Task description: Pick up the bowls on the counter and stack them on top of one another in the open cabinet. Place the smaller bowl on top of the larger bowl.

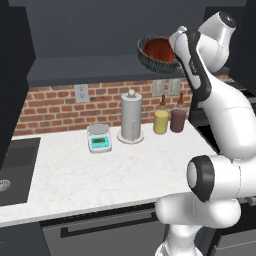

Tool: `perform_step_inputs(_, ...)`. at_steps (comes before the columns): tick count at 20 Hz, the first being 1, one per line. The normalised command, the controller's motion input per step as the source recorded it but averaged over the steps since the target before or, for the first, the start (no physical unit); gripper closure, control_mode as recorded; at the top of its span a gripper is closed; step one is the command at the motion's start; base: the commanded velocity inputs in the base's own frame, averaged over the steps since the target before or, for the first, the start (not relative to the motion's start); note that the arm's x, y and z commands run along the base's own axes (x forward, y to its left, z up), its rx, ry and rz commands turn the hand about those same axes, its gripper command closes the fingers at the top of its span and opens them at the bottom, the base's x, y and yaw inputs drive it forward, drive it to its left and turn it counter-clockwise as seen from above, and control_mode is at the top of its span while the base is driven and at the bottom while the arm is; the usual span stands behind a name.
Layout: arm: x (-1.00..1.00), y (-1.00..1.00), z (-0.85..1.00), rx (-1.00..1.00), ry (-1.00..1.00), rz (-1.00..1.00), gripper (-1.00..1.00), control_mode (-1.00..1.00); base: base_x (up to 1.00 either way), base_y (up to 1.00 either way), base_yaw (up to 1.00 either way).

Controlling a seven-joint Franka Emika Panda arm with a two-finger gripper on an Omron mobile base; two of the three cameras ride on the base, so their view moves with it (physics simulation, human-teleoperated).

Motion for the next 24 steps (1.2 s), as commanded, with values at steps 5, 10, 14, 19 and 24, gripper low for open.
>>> perform_step_inputs(5, 0.30, 0.00, 0.00, 0.09, 0.00, -0.05, 1.00, -1.00, 0.00, 0.00, 0.00)
perform_step_inputs(10, 0.47, 0.00, -0.06, 0.00, -0.01, 0.00, 1.00, -1.00, 0.00, 0.00, 0.00)
perform_step_inputs(14, 0.63, 0.01, -0.15, -0.02, -0.02, -0.02, 1.00, -1.00, 0.00, 0.00, 0.00)
perform_step_inputs(19, 0.35, 0.00, -0.12, -0.01, -0.01, -0.02, -1.00, -1.00, 0.00, 0.00, 0.00)
perform_step_inputs(24, -0.25, 0.00, -0.05, 0.00, -0.08, 0.00, -1.00, -1.00, 0.00, 0.00, 0.00)
